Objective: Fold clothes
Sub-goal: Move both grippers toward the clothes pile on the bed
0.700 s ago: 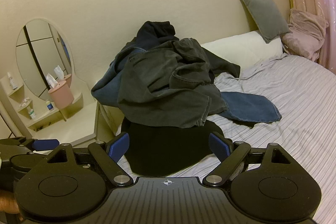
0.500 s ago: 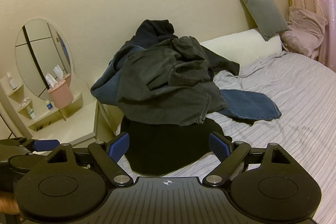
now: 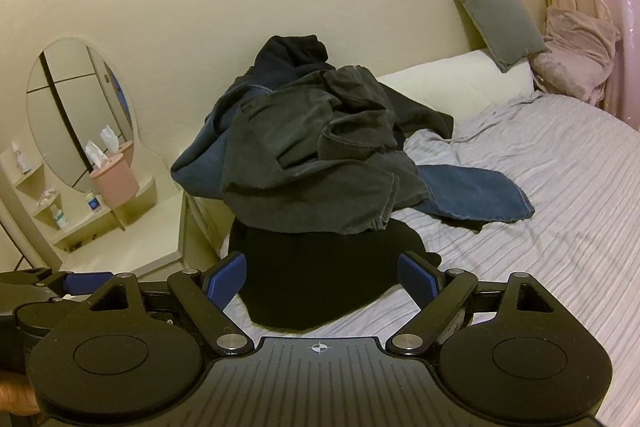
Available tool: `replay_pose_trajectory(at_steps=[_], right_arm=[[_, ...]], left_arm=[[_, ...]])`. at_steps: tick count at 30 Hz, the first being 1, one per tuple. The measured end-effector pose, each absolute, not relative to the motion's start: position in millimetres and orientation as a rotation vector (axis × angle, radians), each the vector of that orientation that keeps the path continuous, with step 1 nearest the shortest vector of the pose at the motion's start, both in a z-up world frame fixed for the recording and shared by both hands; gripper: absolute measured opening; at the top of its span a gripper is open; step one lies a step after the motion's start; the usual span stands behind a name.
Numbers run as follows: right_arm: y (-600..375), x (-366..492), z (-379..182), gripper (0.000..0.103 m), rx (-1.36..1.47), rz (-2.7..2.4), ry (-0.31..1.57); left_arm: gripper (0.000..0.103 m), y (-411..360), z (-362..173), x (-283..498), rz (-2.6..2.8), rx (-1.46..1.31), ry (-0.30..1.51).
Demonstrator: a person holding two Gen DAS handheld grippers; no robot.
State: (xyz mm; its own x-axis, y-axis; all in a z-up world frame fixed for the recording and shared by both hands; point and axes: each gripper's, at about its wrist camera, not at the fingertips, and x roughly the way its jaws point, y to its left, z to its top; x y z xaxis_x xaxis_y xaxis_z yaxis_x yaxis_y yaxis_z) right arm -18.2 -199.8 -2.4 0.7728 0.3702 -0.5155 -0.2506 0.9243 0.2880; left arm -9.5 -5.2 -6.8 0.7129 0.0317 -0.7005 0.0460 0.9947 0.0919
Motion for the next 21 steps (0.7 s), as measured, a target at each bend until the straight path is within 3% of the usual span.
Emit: replay_pose_trajectory(at_steps=[21], right_arm=[[-199.4,-26.5,-0.8,0.086,0.219,0.358,0.606]], left_arm=[[0.101,-3.6,-7.8,-29.6,0.008,0.119,0.784]])
